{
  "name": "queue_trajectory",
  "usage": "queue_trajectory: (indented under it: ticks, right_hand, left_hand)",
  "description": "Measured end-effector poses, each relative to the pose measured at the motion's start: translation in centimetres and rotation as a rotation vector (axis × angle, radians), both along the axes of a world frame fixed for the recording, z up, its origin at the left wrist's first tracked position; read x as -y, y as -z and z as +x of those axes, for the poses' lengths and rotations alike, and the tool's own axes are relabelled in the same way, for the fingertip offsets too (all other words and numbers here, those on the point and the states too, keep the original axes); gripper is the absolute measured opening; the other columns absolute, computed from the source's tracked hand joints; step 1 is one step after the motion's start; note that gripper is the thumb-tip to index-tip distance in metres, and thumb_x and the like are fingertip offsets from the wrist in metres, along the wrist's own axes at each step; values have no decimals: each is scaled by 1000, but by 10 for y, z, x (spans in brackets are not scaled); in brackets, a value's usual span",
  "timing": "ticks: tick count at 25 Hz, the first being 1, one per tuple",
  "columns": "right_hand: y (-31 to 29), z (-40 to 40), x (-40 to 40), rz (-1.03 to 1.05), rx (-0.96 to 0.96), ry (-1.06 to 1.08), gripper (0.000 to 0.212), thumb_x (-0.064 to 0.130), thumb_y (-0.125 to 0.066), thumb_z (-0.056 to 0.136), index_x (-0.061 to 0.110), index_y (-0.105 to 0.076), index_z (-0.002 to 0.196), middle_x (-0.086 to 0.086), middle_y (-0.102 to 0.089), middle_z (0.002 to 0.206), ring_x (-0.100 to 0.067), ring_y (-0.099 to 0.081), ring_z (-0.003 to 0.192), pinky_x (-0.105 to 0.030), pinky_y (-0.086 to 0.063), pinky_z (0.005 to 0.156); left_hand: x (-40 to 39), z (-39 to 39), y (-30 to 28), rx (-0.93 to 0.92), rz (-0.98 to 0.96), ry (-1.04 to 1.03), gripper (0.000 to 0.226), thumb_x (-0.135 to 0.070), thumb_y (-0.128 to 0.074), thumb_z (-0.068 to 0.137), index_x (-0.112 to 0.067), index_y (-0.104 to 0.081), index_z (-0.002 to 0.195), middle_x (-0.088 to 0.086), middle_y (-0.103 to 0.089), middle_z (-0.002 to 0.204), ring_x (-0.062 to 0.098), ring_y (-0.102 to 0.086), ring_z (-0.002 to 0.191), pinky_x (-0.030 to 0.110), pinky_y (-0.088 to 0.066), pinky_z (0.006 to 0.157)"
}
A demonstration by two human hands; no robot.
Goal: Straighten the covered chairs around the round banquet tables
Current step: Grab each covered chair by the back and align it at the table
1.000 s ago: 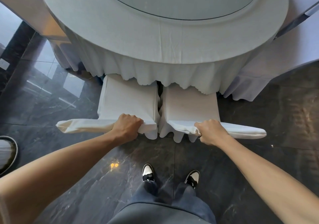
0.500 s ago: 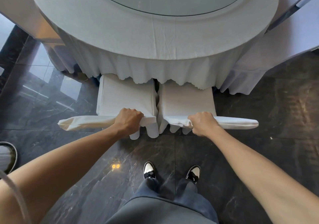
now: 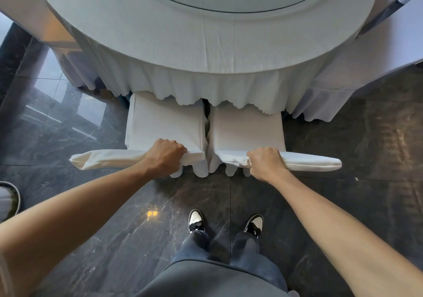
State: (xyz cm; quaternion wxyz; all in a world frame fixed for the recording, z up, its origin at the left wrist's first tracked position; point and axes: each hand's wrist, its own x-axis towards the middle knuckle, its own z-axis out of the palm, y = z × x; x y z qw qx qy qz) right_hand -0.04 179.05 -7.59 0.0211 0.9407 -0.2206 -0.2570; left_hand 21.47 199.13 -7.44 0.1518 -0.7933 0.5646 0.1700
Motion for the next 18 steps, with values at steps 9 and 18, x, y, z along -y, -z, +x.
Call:
queue_trajectory:
  ticks: [9,18]
  right_hand:
    - [-2,-3,2,58,37,-89,19,11,-57,77,15,-60,95,-7,-68,86,-29,-62,77,-33,-38,63]
    - [5,9,-15,64,81,-106,17,10,-57,78,14,-61,94,-7,-70,85,-28,-63,72,-35,-49,67]
  left_hand:
    - [-8,3,0,23,-25,33,23,-32,-65,76,-29,-67,99,-6,-61,74,15,-52,60,27,-37,59]
    - [-20,26,5,36,-20,40,26,-42,-69,74,-31,-66,98,-8,-65,75,13,-49,57,26,-34,57]
